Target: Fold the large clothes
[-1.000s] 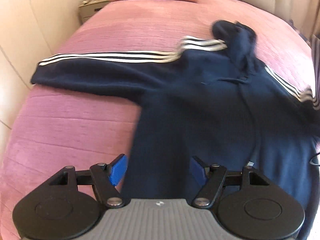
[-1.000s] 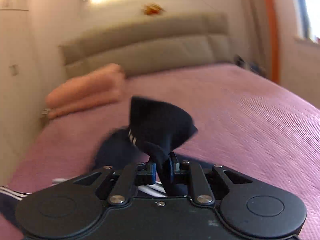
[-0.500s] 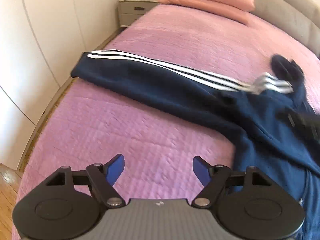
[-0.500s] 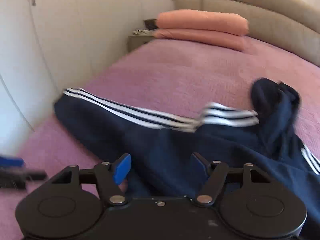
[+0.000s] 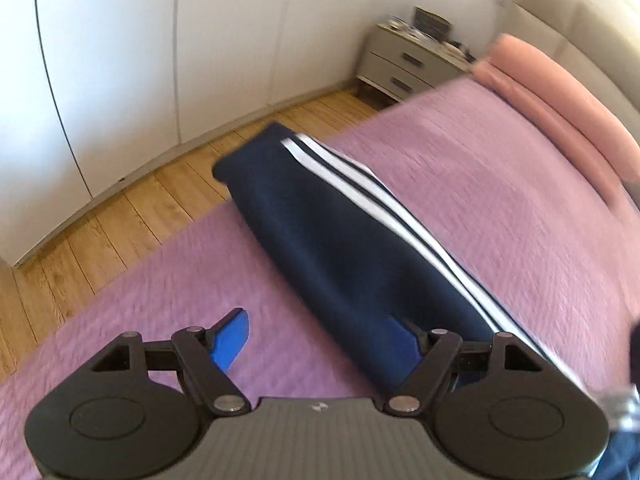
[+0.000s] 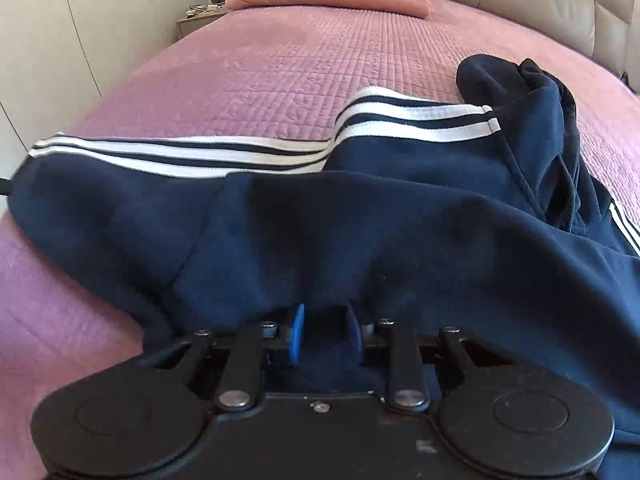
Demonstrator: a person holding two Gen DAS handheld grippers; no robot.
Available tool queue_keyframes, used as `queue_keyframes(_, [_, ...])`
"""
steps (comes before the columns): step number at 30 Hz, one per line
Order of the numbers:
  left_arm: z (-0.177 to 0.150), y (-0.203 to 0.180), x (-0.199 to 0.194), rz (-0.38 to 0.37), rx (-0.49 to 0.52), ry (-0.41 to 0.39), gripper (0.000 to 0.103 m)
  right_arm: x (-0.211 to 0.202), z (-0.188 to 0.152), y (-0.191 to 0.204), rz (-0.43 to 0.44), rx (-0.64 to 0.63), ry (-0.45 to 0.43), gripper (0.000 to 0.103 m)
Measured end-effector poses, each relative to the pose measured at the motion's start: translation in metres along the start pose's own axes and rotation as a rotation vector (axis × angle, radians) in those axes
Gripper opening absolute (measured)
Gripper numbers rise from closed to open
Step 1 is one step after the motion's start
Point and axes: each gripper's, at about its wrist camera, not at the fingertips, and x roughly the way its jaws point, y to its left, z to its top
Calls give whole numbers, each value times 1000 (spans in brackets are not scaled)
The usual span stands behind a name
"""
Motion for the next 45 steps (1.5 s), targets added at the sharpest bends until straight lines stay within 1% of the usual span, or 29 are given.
queue_keyframes(2, [14,6,20,32,-50,4,78,-15,1,-12,50,62,-8,32])
queue_keyframes(4, [24,14,37,44,-116,15,78,-34,1,-18,52,78,-46,34])
queue_keyframes(6, [33,24,54,25,-186,25,79,-50,-7,-22,46,71,-65,35])
queue_keyframes(7, [36,26,59,9,-208,26,84,-56,-10,-24,48,73,-66,35])
queue_keyframes(8, [38,28,63,6,-221,16,87,-61,-9,-25,50,81,-62,35])
queue_keyframes(10, [42,26,73,13,-217,5,89,-66,-16,-28,52,89,-49,35])
queue_keyframes(11, [44,23,74,28,-201,-6,84,-70,-20,-28,46,92,-43,35])
queue_keyframes(12, [43,18,74,54,-174,-22,76,-72,-23,-28,40,97,-38,35])
queue_keyframes(13, [43,12,73,87,-137,-39,60,-73,-27,-29,36,105,-31,35])
queue_keyframes(14, [44,8,75,86,-101,-54,36,-75,-31,-30,37,120,-20,35])
queue_keyframes(15, [45,4,71,68,-73,-63,20,-75,-33,-32,38,133,-11,35])
queue_keyframes(16, [46,0,68,51,-48,-63,7,-75,-35,-33,37,151,-7,35])
queue_keyframes(17, [47,-5,61,32,-28,-70,6,-76,-38,-34,36,163,-8,35])
queue_keyframes(19, [45,-12,44,17,15,-118,6,-80,-41,-38,28,183,-17,35])
queue_keyframes(22, [36,-31,-2,-37,105,-213,6,-89,-46,-46,15,213,-28,35])
queue_keyframes(23, [31,-39,-20,-68,136,-244,6,-90,-47,-49,14,226,-29,35])
queue_keyframes(26, [10,-72,-77,-177,257,-340,6,-98,-51,-62,4,245,-31,35])
queue_keyframes(28, [-11,-100,-116,-259,352,-403,6,-106,-54,-71,-4,247,-36,35])
queue_keyframes(31, [-45,-141,-161,-397,466,-461,6,-119,-59,-88,-17,258,-55,35])
queue_keyframes(34, [-96,-194,-203,-564,637,-495,6,-130,-65,-110,-37,284,-70,35])
queue_keyframes(36, [-134,-226,-214,-672,761,-468,7,-137,-70,-128,-62,309,-77,36])
queue_keyframes(37, [-154,-240,-217,-712,816,-447,11,-141,-73,-139,-78,327,-80,37])
queue_keyframes(38, [-178,-255,-213,-755,885,-406,24,-143,-75,-149,-90,344,-81,38])
queue_keyframes(39, [-204,-269,-206,-797,960,-337,37,-145,-77,-160,-100,360,-80,42])
queue_keyframes(40, [-226,-279,-197,-808,1006,-268,65,-146,-80,-170,-108,374,-77,48])
queue_keyframes(41, [-250,-286,-186,-797,1042,-205,75,-145,-83,-181,-119,387,-72,49])
queue_keyframes(43, [-278,-286,-167,-766,1089,-116,70,-142,-85,-200,-119,412,-61,49])
queue_keyframes(44, [-287,-281,-158,-736,1098,-66,68,-139,-84,-208,-107,423,-62,49])
queue_keyframes(45, [-294,-272,-155,-714,1087,-39,68,-137,-82,-215,-90,430,-65,52])
